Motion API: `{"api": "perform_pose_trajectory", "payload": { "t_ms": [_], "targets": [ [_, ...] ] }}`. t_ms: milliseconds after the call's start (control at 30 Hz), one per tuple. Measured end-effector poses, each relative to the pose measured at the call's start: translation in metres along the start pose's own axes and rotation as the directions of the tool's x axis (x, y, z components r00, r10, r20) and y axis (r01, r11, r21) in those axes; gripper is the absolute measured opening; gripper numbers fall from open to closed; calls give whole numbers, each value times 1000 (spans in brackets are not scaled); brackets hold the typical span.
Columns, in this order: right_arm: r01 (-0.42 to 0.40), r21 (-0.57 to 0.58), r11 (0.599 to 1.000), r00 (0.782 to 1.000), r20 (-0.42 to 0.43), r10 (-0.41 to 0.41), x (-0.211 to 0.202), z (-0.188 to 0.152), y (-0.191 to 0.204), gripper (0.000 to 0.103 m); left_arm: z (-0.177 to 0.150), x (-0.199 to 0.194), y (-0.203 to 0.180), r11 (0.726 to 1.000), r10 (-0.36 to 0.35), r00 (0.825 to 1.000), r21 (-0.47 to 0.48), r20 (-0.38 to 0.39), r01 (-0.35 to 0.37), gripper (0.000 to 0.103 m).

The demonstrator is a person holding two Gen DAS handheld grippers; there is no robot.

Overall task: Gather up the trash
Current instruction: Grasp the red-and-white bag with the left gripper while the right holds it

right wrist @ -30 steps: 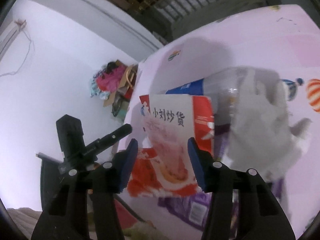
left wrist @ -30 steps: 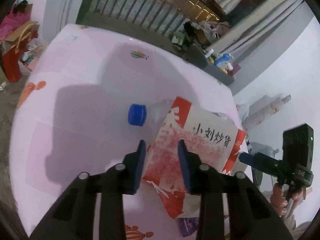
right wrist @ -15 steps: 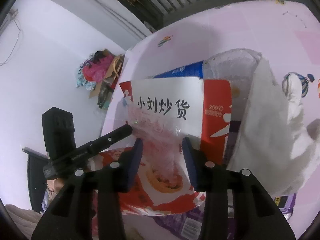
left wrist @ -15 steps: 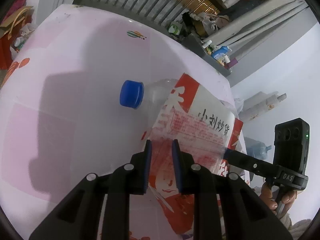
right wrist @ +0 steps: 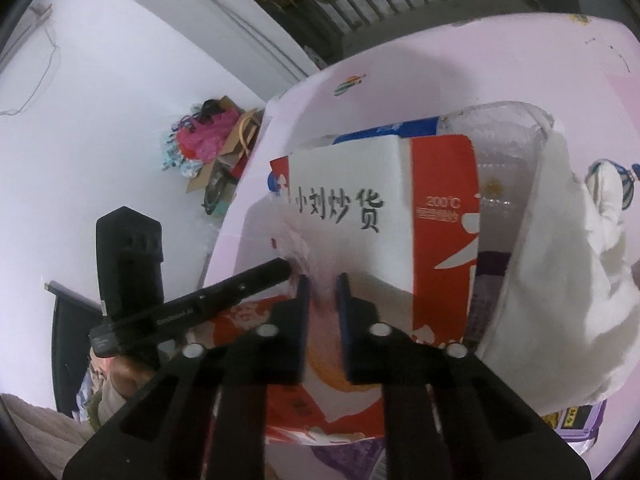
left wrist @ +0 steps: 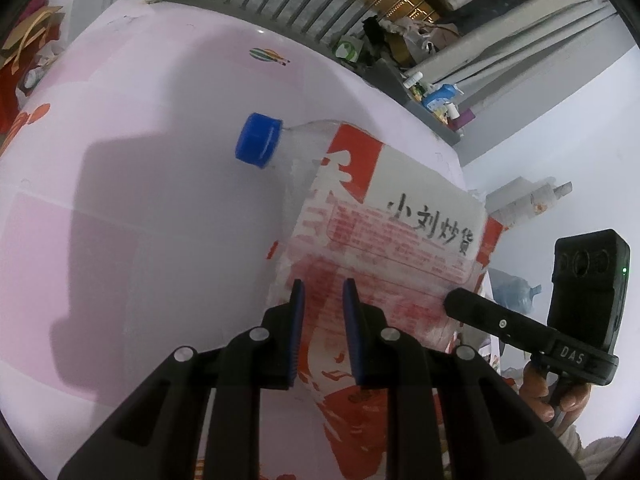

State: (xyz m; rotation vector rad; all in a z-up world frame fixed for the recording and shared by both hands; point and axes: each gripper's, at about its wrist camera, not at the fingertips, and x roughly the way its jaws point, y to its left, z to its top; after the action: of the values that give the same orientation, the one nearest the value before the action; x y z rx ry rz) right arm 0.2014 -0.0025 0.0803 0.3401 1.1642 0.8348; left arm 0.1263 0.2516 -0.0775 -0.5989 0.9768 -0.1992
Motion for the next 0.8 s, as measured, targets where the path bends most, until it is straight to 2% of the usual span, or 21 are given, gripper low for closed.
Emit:
{"api": "perform_pose_trajectory", "payload": {
  "t_ms": [200,467,667,800],
  "targets": [
    [-7,-31,999,998,61,9,-14,3,3,4,0,-13,-6,1000,-12,999,26,33,11,19],
    [31,-4,1000,992,122,-31,-35,-2,-7,4,-3,-37,-7,1000,4,998,31,63,-6,19],
    [80,-6,997,988,136,-78,-39,-14,-6,4,-17,-40,-1,1000,20,1000,20,8,-20,21],
    [59,-3,998,986,156,-58,-45,-14,-3,4,-32,-36,0,999,32,998,38,-47,-31,26]
  ]
}}
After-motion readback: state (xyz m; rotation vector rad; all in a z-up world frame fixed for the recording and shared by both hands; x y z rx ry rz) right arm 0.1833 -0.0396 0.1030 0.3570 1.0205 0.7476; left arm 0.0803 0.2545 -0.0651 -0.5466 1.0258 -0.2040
